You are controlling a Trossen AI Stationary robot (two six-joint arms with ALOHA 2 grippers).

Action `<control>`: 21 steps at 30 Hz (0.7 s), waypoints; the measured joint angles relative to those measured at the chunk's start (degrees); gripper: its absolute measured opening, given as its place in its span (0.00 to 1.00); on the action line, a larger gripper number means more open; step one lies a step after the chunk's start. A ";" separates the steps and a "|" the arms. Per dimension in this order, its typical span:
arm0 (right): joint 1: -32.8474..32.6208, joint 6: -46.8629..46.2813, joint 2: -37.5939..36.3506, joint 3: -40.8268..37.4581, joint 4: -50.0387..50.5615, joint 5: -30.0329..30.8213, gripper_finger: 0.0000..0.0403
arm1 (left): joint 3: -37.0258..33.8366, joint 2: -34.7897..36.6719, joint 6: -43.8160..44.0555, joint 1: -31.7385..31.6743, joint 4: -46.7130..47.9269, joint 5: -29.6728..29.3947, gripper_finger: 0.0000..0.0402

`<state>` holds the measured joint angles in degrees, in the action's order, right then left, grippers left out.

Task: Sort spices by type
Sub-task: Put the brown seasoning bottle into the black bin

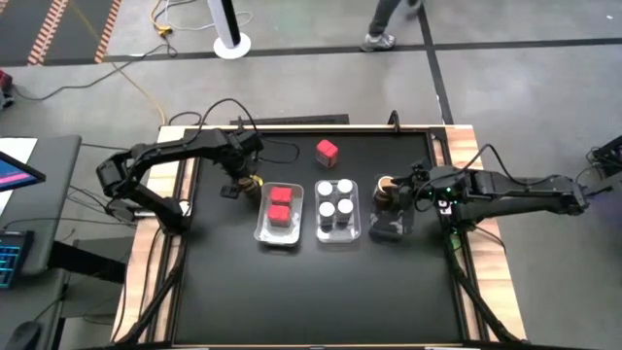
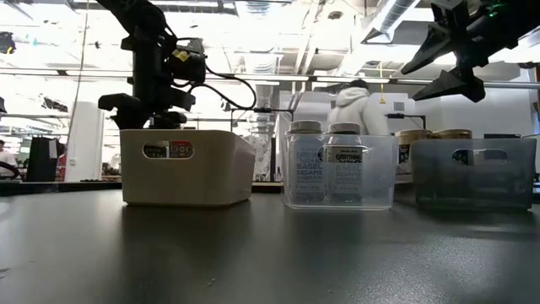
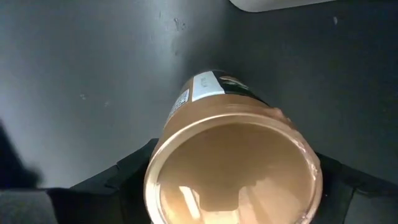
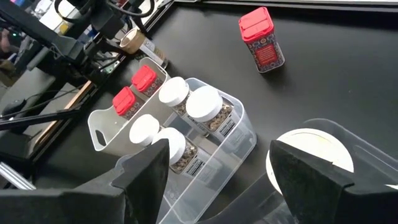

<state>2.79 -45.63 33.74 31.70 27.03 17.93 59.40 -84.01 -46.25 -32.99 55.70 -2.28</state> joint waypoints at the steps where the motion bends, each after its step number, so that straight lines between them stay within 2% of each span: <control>1: 0.00 0.00 0.00 0.00 0.00 0.00 0.75 | 0.00 0.00 0.37 0.00 0.00 0.00 0.73; 11: 0.00 -0.02 0.00 0.00 0.00 0.07 0.75 | 0.00 0.00 6.95 0.00 -1.49 -0.13 0.73; 21: 0.00 -1.00 0.00 0.00 0.00 0.23 0.75 | 0.00 0.00 8.07 0.00 -1.71 -0.24 0.73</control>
<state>2.79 -46.63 33.74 31.70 27.03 18.17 59.40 -84.01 -38.18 -32.99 53.99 -2.52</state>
